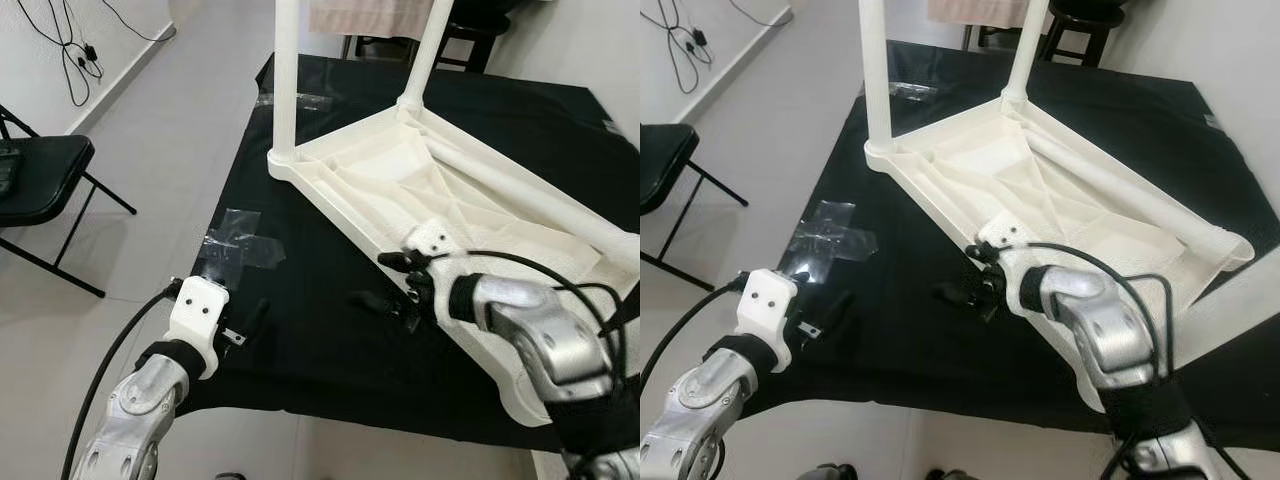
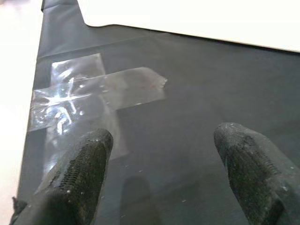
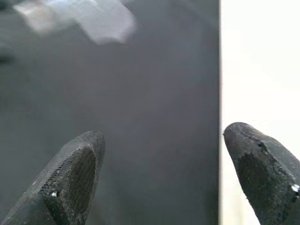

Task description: Building children table

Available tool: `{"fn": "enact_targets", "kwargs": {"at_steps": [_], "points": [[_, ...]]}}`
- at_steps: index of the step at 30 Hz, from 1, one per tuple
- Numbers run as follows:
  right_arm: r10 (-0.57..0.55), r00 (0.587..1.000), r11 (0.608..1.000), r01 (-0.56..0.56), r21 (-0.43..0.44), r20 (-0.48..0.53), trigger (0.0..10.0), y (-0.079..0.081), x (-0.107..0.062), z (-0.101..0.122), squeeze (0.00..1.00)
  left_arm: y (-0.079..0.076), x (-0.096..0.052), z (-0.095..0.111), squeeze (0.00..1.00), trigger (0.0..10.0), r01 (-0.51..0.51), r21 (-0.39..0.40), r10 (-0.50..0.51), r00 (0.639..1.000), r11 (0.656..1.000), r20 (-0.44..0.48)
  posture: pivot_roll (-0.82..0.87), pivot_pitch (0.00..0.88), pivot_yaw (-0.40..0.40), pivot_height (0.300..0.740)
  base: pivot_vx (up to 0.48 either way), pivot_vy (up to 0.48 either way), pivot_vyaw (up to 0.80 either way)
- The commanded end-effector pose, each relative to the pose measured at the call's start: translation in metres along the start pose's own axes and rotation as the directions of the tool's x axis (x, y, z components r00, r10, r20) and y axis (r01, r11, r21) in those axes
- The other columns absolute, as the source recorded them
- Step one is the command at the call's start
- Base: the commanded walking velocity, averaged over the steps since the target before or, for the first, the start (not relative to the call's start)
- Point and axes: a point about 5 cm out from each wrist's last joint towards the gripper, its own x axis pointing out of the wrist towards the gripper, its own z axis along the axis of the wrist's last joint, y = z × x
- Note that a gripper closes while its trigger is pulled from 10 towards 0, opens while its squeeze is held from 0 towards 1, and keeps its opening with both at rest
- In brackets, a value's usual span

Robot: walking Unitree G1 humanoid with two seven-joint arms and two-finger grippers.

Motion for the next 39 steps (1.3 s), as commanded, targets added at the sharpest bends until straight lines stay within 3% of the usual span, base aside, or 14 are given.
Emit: {"fn": "enact_targets", "kwargs": {"at_steps": [1,5,6,14,15,16,25,36,39], "points": [[-0.058,0.997,0.997,0.060,0.039,-0.050,10.0,-0.002,0.006,-0.004,0.00,-0.005,0.000,-0.005,0.00,10.0,0.009,-0.003,-0.009,1.000,1.000,-0.022,0.08,0.203,-0.137,0.740,0.000,0.000,0.00],[-0.087,0.994,0.995,0.090,0.044,-0.065,10.0,-0.002,0.010,-0.002,0.00,-0.006,0.000,-0.005,0.00,10.0,0.008,-0.003,-0.008,1.000,1.000,-0.021,0.08,0.203,-0.139,0.740,0.000,0.000,0.00],[-0.142,0.986,0.987,0.147,0.058,-0.087,10.0,-0.003,0.015,-0.001,0.00,-0.006,0.000,-0.005,0.00,10.0,0.009,-0.002,-0.009,1.000,1.000,-0.020,0.08,0.204,-0.145,0.740,0.000,0.000,0.00],[-0.171,0.970,0.981,0.184,0.063,-0.171,10.0,-0.001,0.019,-0.003,0.00,-0.008,0.001,-0.004,0.00,10.0,0.008,-0.003,-0.008,1.000,1.000,-0.014,0.06,0.203,-0.151,0.740,0.000,0.000,0.00],[-0.160,0.963,0.982,0.177,0.060,-0.218,3.0,0.002,0.020,-0.006,0.00,-0.008,0.001,-0.003,0.00,10.0,0.009,-0.004,-0.009,1.000,1.000,-0.012,0.06,0.205,-0.152,0.740,0.000,0.000,0.00],[-0.152,0.957,0.983,0.172,0.058,-0.248,0.0,0.005,0.021,-0.008,0.00,-0.009,0.001,-0.003,0.00,10.0,0.010,-0.004,-0.010,1.000,1.000,-0.011,0.06,0.205,-0.152,0.740,0.000,0.000,0.00],[-0.102,0.958,0.977,0.148,0.156,-0.268,0.0,0.027,0.038,-0.004,0.00,-0.009,0.002,-0.001,0.00,10.0,0.010,-0.006,-0.010,1.000,1.000,-0.006,0.07,0.215,-0.152,0.740,0.000,0.000,0.00],[0.008,0.992,0.970,0.023,0.244,-0.127,0.0,0.073,0.071,0.032,0.00,-0.006,0.002,0.002,0.00,10.0,0.001,0.003,-0.001,1.000,1.000,0.001,0.09,0.218,-0.150,0.740,0.000,0.000,0.00],[0.007,0.993,0.968,0.024,0.249,-0.121,0.0,0.075,0.074,0.035,0.00,-0.006,0.002,0.002,0.00,10.0,0.001,0.003,-0.001,1.000,1.000,0.002,0.09,0.218,-0.150,0.740,0.000,0.000,0.00]]}}
